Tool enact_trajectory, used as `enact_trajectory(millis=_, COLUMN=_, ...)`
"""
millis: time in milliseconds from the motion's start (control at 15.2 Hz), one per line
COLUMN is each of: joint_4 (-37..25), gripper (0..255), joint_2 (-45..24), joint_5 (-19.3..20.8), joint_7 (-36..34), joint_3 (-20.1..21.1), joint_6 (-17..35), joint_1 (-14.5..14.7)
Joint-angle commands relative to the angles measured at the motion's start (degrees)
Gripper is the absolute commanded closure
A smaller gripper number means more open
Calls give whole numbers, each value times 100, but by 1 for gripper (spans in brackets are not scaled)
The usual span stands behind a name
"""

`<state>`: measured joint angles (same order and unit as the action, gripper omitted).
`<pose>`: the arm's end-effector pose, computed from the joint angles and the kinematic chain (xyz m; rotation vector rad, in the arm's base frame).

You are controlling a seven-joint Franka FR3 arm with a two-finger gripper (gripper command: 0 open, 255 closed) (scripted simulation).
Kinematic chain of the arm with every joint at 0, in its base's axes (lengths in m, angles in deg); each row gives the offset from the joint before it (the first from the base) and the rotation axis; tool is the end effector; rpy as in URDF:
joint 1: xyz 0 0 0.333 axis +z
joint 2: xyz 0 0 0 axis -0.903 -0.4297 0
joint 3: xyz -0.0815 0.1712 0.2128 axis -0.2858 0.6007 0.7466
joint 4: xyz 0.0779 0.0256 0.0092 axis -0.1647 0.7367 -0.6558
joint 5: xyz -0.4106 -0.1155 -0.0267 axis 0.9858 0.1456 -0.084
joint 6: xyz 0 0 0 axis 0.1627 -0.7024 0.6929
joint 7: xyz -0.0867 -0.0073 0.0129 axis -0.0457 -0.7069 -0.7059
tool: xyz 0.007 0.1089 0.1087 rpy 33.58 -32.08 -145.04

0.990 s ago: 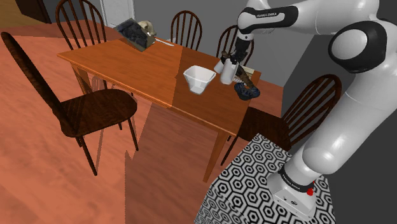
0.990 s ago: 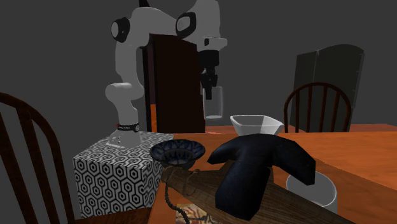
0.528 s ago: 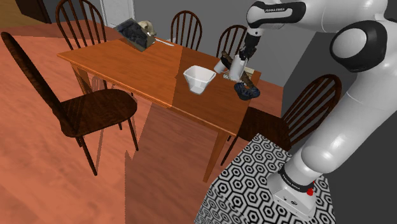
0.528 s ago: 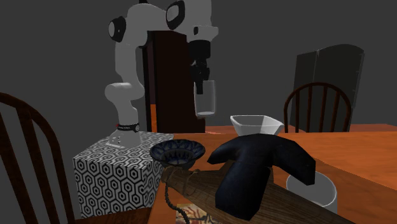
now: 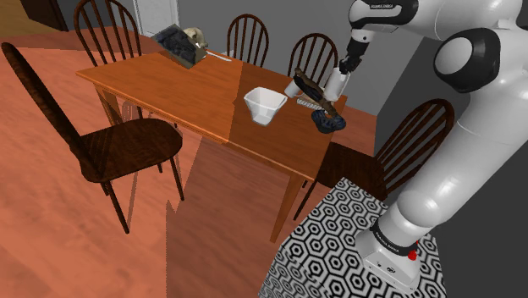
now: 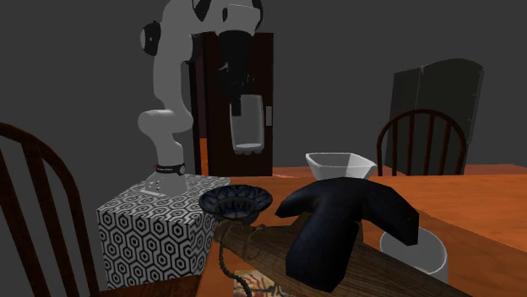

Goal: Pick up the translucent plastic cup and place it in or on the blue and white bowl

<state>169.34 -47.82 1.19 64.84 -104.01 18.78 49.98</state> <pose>0.5059 -0.3845 0.4702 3.0802 -0.2731 0.0757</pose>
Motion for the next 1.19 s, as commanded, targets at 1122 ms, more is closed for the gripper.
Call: enact_trajectory(millis=1122, joint_4=908, gripper=255, joint_2=-213, joint_5=-153, joint_7=445, joint_3=-141, joint_6=1100, joint_1=-220)
